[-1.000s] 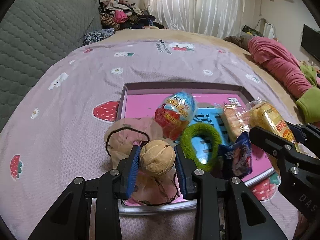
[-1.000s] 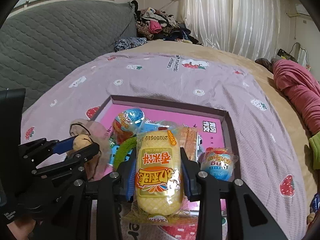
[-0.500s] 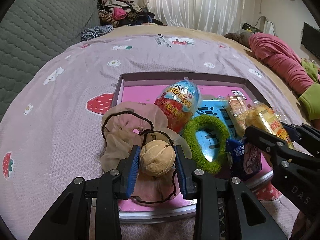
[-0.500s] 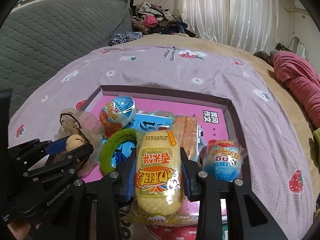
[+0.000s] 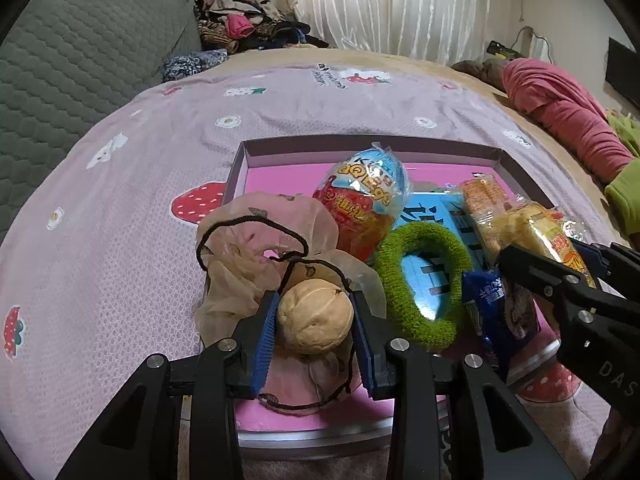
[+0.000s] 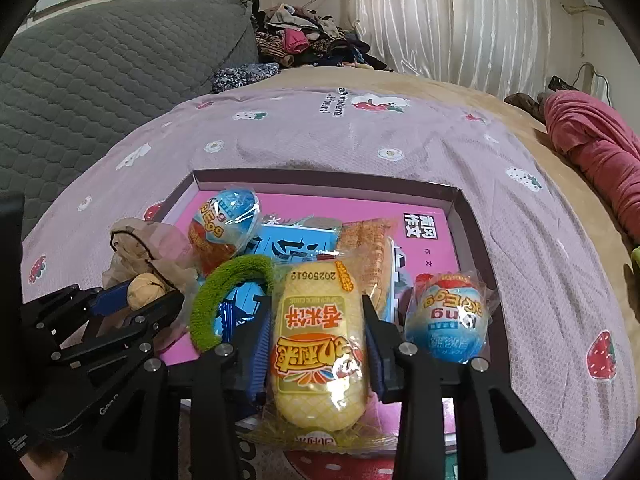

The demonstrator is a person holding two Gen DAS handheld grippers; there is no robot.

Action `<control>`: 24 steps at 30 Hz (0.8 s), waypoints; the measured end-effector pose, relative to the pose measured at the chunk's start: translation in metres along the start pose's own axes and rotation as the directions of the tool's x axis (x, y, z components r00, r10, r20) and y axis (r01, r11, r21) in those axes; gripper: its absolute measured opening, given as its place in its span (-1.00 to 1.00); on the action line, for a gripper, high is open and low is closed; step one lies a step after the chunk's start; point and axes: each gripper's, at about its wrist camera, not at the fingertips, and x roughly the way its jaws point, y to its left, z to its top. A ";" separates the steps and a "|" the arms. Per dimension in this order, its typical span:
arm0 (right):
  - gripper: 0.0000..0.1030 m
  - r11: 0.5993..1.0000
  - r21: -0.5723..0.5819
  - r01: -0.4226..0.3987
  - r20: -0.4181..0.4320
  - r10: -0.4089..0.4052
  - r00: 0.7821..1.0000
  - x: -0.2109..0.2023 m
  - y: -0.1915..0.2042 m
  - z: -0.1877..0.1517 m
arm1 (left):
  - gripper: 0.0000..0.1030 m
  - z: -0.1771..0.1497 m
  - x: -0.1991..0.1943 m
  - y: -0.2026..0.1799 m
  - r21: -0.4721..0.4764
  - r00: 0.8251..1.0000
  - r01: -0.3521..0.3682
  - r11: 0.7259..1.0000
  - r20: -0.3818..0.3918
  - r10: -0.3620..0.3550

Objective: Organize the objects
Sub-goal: 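Lower the walnut and bread pack into the tray and open both tools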

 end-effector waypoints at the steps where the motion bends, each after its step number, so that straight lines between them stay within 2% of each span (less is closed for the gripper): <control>1: -0.22 1.000 0.000 -0.001 0.000 0.001 1.000 0.000 0.000 0.000 | -0.19 0.000 0.000 0.001 -0.001 1.000 0.001 1.000 -0.001 -0.001; 4: -0.21 1.000 0.003 -0.001 0.001 0.001 1.000 0.000 0.000 0.000 | -0.04 -0.001 -0.001 0.001 -0.005 1.000 0.009 1.000 0.006 -0.009; 11: -0.10 1.000 0.016 0.003 0.008 -0.003 1.000 0.001 -0.003 0.000 | 0.18 -0.002 -0.007 0.002 -0.006 1.000 0.022 1.000 0.014 -0.022; 13: -0.05 1.000 0.018 0.003 0.010 -0.003 1.000 -0.001 -0.003 0.000 | 0.43 -0.002 -0.009 0.002 -0.007 0.999 0.036 0.999 0.013 -0.036; 15: 0.11 1.000 0.021 0.001 0.016 -0.002 1.000 -0.002 -0.004 0.001 | 0.45 -0.003 -0.012 -0.001 0.006 0.999 0.044 0.999 0.018 -0.044; 22: 0.29 0.999 0.040 -0.006 0.052 0.004 0.999 -0.015 -0.010 0.003 | 0.54 -0.001 -0.025 -0.001 0.008 0.997 0.061 0.998 0.046 -0.061; 24: 0.40 0.999 0.043 -0.004 0.059 0.001 0.998 -0.018 -0.011 0.003 | 0.58 -0.001 -0.029 0.001 0.006 0.997 0.061 0.998 0.053 -0.062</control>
